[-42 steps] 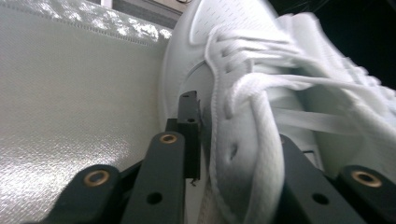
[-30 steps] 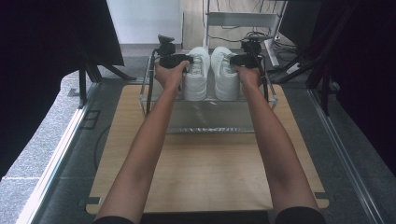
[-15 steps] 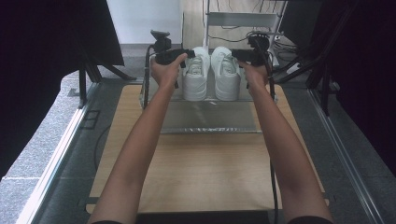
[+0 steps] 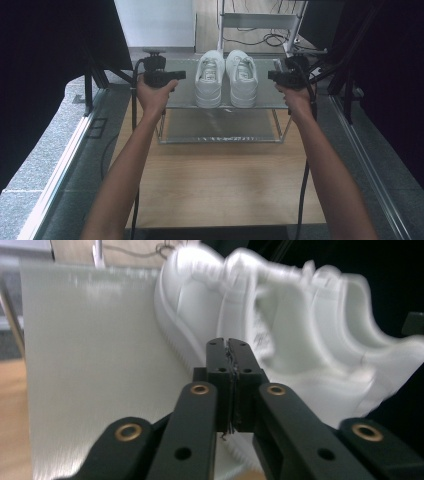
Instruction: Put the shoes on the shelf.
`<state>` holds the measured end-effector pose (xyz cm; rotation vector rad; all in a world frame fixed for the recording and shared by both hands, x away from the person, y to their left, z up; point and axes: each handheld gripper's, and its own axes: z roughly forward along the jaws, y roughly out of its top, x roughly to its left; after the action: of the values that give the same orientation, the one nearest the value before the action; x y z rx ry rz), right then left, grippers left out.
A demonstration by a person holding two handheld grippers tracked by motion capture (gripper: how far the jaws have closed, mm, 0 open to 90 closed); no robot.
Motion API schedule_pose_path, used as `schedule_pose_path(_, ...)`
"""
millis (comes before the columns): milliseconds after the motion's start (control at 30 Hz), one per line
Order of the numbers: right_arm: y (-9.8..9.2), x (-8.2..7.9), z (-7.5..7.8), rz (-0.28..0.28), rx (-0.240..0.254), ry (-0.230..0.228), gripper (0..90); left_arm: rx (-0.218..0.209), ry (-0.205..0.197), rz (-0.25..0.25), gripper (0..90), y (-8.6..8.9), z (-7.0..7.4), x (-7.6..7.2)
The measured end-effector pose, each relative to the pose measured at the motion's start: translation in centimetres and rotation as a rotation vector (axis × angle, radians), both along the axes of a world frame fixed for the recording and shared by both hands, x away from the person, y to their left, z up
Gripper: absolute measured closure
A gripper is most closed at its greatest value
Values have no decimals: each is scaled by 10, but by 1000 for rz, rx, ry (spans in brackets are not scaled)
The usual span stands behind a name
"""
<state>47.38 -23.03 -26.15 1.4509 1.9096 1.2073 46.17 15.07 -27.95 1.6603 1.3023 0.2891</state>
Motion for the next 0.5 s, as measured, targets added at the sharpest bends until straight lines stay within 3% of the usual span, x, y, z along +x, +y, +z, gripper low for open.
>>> schedule_pose_path(67, 0, 0, -17, 19, -5, 37, 900, 0, 22, -14, 900, 0, -10, 0)
schedule_pose_path(200, 3, 1, -35, 37, -18, 62, 900, -3, 62, -41, 900, -4, -28, 2)
schedule_pose_path(300, 6, 2, -45, 48, -24, 74, 900, -3, 90, -63, 900, -13, -41, 7)
schedule_pose_path(500, 10, 2, -52, 67, -33, 67, 900, -4, 100, -55, 900, -18, -48, 11)
